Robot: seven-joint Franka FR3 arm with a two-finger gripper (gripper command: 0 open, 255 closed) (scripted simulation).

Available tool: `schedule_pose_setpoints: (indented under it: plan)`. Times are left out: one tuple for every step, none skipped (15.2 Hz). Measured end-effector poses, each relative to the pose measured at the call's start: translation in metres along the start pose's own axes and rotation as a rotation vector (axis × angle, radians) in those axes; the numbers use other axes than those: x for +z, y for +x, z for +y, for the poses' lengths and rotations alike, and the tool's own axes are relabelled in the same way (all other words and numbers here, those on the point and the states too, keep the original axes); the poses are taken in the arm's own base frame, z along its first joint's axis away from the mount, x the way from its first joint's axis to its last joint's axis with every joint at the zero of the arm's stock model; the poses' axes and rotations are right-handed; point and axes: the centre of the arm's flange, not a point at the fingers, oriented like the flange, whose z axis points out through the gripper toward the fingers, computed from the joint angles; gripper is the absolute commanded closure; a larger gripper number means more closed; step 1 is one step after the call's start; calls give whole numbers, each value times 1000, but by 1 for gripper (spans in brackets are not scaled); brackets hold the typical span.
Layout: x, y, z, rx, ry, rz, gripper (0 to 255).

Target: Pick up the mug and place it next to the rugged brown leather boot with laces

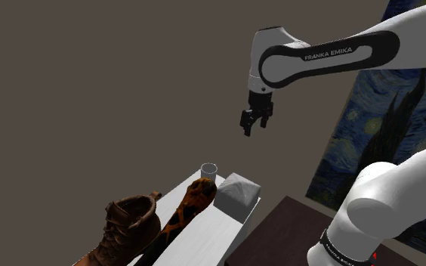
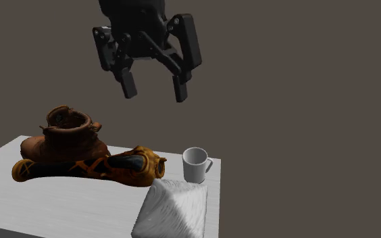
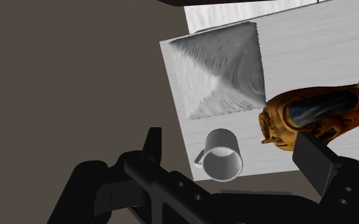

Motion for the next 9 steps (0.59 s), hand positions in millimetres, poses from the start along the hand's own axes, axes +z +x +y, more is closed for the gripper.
schedule_pose_setpoints:
  plan:
    - [12, 8, -1, -1, 2, 0, 0]
    - [20, 14, -6, -2, 4, 0, 0]
    - [29, 23, -7, -3, 6, 0, 0]
    - [40, 29, -10, -4, 8, -1, 0]
    - [48, 36, -12, -5, 10, -1, 0]
    - [58, 47, -15, -5, 12, -1, 0]
    - [69, 52, -20, -6, 14, -2, 0]
    - [80, 60, -21, -7, 16, -2, 0]
    - [89, 69, -23, -8, 18, -3, 0]
